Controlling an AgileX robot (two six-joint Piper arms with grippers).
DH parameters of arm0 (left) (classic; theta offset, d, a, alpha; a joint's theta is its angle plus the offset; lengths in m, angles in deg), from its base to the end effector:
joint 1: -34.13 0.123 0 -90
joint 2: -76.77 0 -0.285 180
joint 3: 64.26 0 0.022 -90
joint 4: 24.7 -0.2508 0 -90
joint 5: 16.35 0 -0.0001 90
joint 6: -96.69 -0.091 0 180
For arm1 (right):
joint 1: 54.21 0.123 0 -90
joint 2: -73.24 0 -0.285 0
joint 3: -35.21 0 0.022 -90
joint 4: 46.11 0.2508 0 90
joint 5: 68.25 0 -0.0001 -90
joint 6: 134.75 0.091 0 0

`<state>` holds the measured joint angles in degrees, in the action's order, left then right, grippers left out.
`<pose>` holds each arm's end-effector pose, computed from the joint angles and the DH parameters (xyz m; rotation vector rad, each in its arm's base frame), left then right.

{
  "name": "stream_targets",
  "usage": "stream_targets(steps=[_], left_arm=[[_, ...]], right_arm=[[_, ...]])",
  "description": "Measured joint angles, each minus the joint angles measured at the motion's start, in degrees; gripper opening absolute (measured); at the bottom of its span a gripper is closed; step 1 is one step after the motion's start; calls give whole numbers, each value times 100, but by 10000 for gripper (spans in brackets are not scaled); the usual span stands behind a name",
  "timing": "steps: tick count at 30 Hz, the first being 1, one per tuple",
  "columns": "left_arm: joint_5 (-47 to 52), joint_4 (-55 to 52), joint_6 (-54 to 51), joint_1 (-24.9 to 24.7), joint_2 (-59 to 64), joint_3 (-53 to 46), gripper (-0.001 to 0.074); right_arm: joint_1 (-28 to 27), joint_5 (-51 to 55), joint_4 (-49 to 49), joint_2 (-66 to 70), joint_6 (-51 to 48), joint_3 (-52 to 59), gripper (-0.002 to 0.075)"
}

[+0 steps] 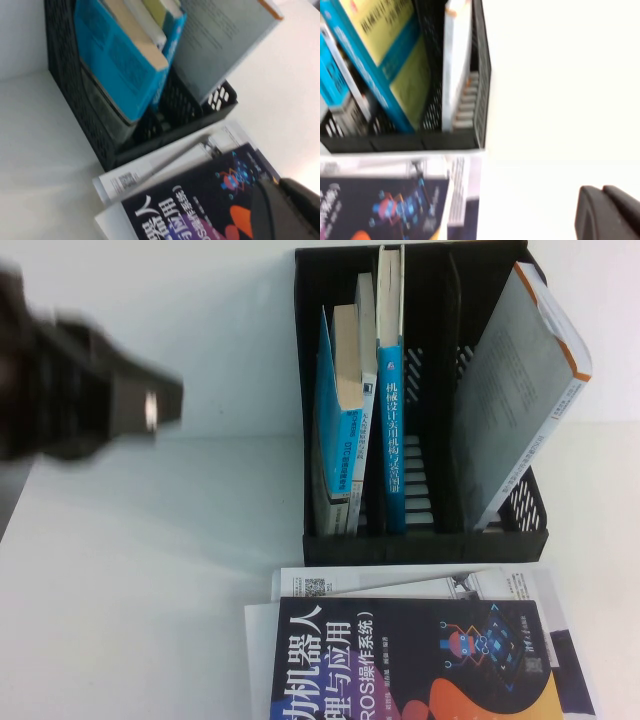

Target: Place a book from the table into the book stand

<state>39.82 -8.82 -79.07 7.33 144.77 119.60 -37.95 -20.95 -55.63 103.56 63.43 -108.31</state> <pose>0.1572 -0.1026 0.4730 0.3943 2.0990 -0.6579 0.0593 0.0058 0.3495 -0.0001 1.9865 0.1956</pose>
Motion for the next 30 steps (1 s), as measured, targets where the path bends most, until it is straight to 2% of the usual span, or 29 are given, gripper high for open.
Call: stream_targets(steps=[6,10,24,30], left_arm=[[-766,665,-356,0,-948,-2153,-2],[-944,706,-424,0,-1255,-2816,-2],[-514,956,-424,0,-1338,-2907,-2],[-680,765,-586,0,-1353,-2920,-2]], right_arm=[[0,119,61,-698,144,782,-3],[0,119,84,-787,144,1031,-3],[0,218,105,-787,147,1490,-3],[0,248,105,-787,147,1490,-3]])
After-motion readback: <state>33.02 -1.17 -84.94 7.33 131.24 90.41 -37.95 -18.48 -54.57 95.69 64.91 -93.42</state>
